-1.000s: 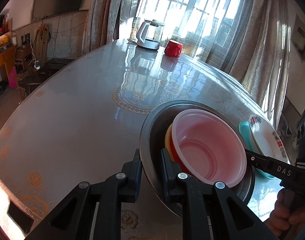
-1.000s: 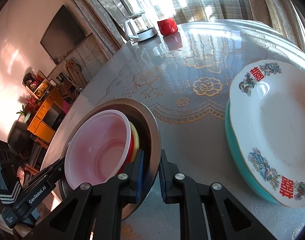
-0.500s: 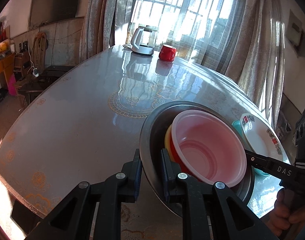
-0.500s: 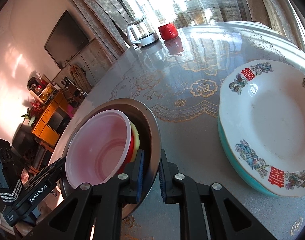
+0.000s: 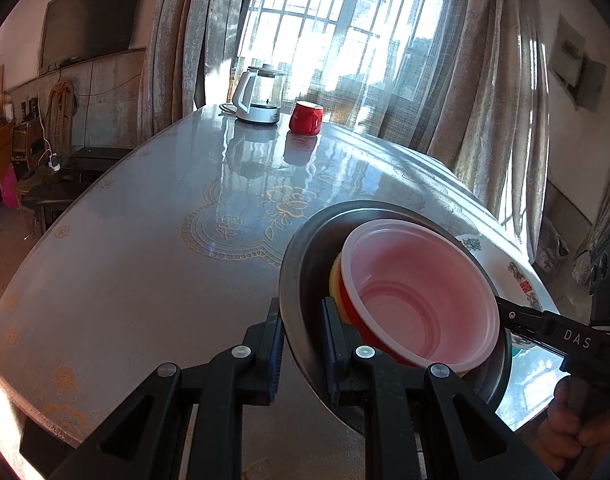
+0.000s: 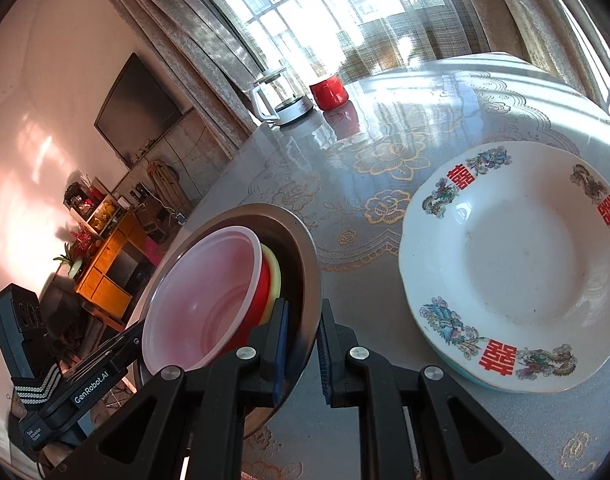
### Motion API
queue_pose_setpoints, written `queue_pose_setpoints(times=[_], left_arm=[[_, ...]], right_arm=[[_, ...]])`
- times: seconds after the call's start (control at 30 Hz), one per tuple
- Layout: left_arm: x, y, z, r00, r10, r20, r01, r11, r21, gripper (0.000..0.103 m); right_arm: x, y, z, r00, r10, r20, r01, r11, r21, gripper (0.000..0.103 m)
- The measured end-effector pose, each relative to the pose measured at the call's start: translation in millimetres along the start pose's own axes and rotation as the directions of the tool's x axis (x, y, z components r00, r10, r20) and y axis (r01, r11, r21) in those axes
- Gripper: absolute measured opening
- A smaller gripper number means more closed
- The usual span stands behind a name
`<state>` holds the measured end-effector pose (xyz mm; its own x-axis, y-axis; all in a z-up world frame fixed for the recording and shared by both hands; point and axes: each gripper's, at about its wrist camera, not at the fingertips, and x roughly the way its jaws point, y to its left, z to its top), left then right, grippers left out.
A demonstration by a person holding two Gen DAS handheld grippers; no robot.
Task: Organize plates and bowls
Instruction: 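Lift the steel bowl with nested bowls and carry it over the plates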
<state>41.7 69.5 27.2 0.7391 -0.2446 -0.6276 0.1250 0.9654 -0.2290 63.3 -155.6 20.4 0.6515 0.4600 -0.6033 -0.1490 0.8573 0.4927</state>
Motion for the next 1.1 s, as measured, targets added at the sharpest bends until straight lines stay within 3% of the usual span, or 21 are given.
queue_pose_setpoints(times=[0.57,1.1], left_arm=[[12.0,-68.5,23.4,0.993,-0.115,-0.007,0.115,0.989,0.097,0.018],[41.1,-128.4,35.4,0.981,-0.181,-0.063,0.19,0.966,0.178,0.018]], right_arm=[[-60.9,-37.5,11.6,0.988,-0.049,0.145,0.037,0.996,0.086,0.015],[-97.6,-84.5,13.1,0.968,-0.137,0.212,0.095,0.976,0.197,0.015]])
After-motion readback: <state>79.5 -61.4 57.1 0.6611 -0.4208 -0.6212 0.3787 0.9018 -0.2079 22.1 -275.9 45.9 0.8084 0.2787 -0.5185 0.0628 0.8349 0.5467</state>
